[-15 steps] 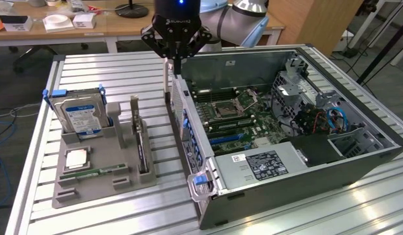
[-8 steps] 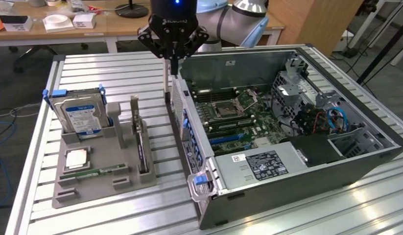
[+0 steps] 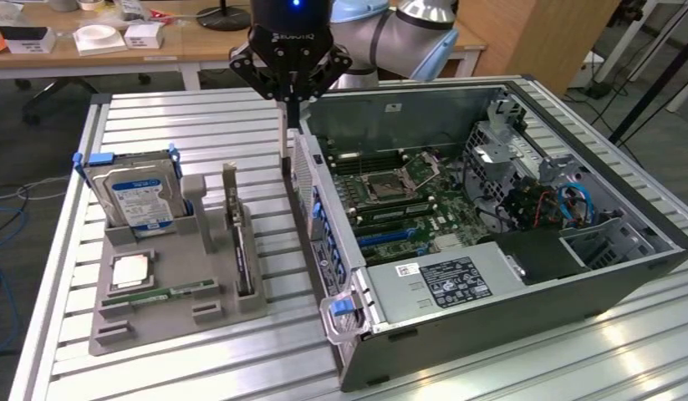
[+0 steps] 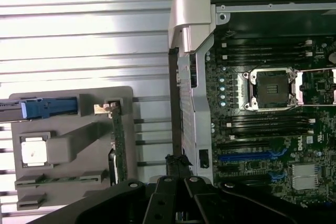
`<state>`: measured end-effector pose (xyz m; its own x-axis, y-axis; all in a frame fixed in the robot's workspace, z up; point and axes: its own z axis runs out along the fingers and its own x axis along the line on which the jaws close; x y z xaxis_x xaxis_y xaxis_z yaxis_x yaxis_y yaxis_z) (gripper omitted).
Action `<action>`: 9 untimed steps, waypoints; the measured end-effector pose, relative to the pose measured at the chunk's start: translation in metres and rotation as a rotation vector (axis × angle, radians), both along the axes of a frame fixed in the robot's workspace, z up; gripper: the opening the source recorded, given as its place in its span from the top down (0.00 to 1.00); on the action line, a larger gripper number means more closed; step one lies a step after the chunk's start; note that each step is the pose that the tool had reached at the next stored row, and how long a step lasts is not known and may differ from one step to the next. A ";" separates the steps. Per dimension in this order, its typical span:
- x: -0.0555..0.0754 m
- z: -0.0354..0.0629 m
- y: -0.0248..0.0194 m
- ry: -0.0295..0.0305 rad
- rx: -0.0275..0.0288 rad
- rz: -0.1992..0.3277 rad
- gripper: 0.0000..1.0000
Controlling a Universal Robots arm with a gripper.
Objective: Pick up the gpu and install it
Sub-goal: 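Reach for the gpu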
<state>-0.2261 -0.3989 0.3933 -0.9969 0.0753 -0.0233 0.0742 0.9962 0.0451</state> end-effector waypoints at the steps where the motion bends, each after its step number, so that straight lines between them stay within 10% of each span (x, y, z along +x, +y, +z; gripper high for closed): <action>1: -0.001 -0.0001 0.0000 -0.0001 0.0001 0.000 0.89; 9: -0.006 0.0000 0.0000 0.0000 0.0000 0.000 0.89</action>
<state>-0.2317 -0.3988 0.3933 -0.9969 0.0753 -0.0232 0.0742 0.9962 0.0450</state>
